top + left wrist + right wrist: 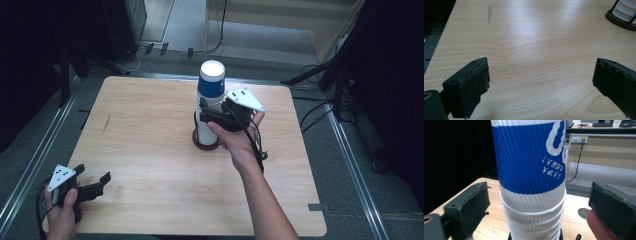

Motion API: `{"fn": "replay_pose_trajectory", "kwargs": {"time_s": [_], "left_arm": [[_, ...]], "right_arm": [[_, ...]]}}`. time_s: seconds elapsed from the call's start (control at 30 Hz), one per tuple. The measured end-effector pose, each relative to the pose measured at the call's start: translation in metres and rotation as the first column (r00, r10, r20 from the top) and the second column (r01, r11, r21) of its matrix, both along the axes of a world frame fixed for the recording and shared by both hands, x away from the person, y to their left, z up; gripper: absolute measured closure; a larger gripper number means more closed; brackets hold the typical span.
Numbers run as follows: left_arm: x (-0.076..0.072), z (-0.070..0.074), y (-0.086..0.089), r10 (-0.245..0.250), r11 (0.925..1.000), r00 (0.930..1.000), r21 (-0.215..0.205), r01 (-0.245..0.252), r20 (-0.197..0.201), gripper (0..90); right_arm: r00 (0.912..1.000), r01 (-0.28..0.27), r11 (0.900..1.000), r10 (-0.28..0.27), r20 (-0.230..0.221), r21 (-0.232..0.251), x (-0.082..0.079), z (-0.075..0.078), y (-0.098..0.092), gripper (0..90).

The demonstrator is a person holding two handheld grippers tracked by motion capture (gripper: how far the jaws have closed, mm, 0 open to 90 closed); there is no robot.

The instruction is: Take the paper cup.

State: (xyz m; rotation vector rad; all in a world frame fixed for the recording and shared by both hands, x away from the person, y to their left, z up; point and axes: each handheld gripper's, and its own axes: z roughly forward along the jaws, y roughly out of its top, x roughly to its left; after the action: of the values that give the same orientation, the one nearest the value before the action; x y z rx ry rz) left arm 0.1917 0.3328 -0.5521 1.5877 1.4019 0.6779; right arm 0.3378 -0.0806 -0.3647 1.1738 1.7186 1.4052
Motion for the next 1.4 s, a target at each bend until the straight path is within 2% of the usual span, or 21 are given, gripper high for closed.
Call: {"fn": "replay_pose_trajectory", "kwargs": {"time_s": [0.2, 0.33, 0.5, 0.67, 0.77, 1.03, 1.4], "left_arm": [[0.000, 0.000, 0.001, 0.000, 1.0000, 1.0000, -0.002, 0.000, 0.000, 1.5], [0.000, 0.000, 0.001, 0.001, 1.0000, 1.0000, -0.002, -0.001, 0.000, 1.5], [0.000, 0.000, 0.000, 0.002, 1.0000, 1.0000, -0.002, -0.002, -0.001, 1.5], [0.000, 0.000, 0.001, 0.001, 1.0000, 1.0000, -0.003, -0.001, -0.002, 1.5], [0.000, 0.000, 0.001, 0.001, 1.0000, 1.0000, -0.004, -0.001, -0.002, 1.5], [0.000, 0.000, 0.001, -0.001, 1.0000, 1.0000, -0.004, 0.001, -0.003, 1.5], [0.000, 0.000, 0.001, -0.004, 1.0000, 1.0000, -0.002, 0.004, -0.003, 1.5]], "right_arm": [[0.9998, 0.018, 1.000, -0.018, 0.002, 0.020, 0.007, -0.002, 0.004, 3.1], [0.9998, 0.017, 1.000, -0.017, 0.009, 0.004, 0.011, -0.003, 0.007, 3.4], [0.9997, 0.024, 1.000, -0.024, 0.001, 0.019, 0.017, -0.005, 0.007, 3.4], [0.9996, 0.023, 1.000, -0.023, 0.017, 0.018, 0.021, -0.005, 0.010, 3.7], [0.9994, 0.022, 1.000, -0.022, 0.028, 0.011, 0.023, -0.004, 0.015, 5.9], [0.9993, 0.029, 1.000, -0.029, 0.022, 0.003, 0.028, -0.003, 0.021, 9.6], [0.9980, 0.050, 0.999, -0.049, 0.040, -0.017, 0.034, -0.009, 0.031, 14.4]]}}
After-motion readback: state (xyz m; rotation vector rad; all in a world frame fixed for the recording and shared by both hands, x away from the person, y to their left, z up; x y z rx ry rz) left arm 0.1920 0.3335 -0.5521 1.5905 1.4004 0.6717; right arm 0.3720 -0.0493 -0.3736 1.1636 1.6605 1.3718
